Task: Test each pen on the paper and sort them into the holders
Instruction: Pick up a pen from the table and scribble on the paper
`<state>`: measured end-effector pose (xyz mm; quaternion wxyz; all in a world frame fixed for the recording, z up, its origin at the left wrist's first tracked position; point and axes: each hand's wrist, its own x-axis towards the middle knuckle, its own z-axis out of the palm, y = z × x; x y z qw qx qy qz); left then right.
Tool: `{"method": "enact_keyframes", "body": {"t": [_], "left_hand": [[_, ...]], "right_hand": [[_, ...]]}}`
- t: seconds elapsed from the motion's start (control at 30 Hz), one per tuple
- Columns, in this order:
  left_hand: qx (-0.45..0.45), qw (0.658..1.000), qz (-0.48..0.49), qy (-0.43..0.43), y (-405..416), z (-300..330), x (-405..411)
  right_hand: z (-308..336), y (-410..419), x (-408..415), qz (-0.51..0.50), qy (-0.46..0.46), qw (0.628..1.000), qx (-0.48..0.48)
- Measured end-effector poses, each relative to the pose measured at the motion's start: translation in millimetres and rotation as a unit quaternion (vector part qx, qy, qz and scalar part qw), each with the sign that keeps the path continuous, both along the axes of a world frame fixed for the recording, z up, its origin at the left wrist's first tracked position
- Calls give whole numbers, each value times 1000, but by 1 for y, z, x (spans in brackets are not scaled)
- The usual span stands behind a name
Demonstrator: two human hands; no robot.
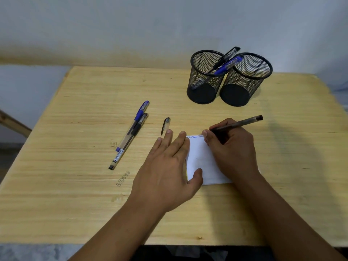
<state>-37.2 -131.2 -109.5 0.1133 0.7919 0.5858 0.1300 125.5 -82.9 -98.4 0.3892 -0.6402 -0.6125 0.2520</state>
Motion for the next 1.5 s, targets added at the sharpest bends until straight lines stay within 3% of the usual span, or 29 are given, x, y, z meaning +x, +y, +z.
{"method": "enact_keyframes", "body": {"t": [0.7, 0.97, 1.07, 1.3, 1.5], "left_hand": [[10, 1000, 4, -6, 0, 2, 0], [8, 1000, 4, -11, -3, 1, 0], [16, 999, 3, -28, -6, 7, 1], [60, 975, 107, -186, 15, 24, -10], [-18, 982, 137, -125, 61, 39, -29]], "right_hand": [[2, 0, 5, -41, 84, 996, -10], [13, 6, 16, -25, 283, 956, -75], [23, 1, 20, -11, 298, 952, -65], [42, -16, 25, -12, 314, 948, -49], [50, -40, 30, -10, 347, 937, -46]]}}
